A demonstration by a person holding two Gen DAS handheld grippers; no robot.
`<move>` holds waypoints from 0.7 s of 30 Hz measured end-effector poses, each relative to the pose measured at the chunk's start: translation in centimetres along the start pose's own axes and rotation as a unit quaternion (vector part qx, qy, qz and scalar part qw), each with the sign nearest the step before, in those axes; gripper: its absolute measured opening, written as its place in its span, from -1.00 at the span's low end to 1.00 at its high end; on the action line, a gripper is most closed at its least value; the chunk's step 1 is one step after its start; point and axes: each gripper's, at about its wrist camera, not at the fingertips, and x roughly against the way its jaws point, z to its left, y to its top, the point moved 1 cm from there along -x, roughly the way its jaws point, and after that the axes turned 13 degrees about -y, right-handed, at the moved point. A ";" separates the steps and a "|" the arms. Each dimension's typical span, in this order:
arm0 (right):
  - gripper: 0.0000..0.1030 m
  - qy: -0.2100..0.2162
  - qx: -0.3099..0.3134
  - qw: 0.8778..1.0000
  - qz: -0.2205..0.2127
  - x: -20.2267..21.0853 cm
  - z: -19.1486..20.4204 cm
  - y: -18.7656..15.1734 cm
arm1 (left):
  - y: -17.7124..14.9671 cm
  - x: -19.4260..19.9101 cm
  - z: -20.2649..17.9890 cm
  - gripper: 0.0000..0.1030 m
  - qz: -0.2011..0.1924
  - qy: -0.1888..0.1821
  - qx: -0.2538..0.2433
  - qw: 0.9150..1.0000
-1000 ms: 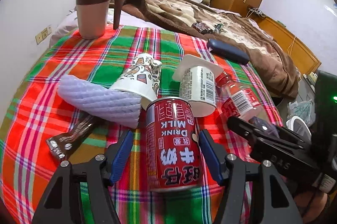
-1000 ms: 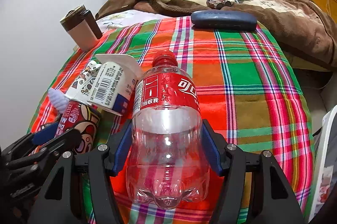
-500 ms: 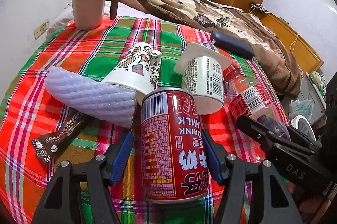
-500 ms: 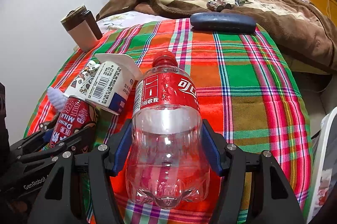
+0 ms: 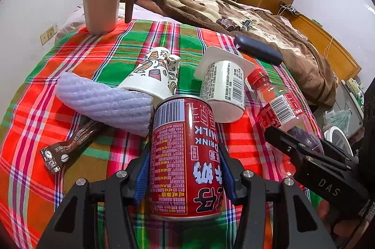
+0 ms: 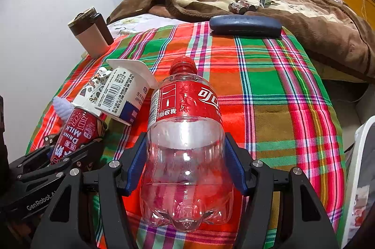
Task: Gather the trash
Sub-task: 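Lift and carry the can and bottle with both tools over the bin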
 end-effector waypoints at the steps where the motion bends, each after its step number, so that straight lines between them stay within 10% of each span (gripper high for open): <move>1: 0.24 0.001 -0.001 1.000 0.000 0.1 0.0 -0.1 | -0.1 0.2 -0.1 0.01 -0.001 0.000 -0.001 1.000; 21: 0.24 0.004 -0.022 0.999 -0.033 3.6 -2.0 -1.2 | -1.6 4.0 -4.0 0.01 -0.028 -0.008 -0.030 0.999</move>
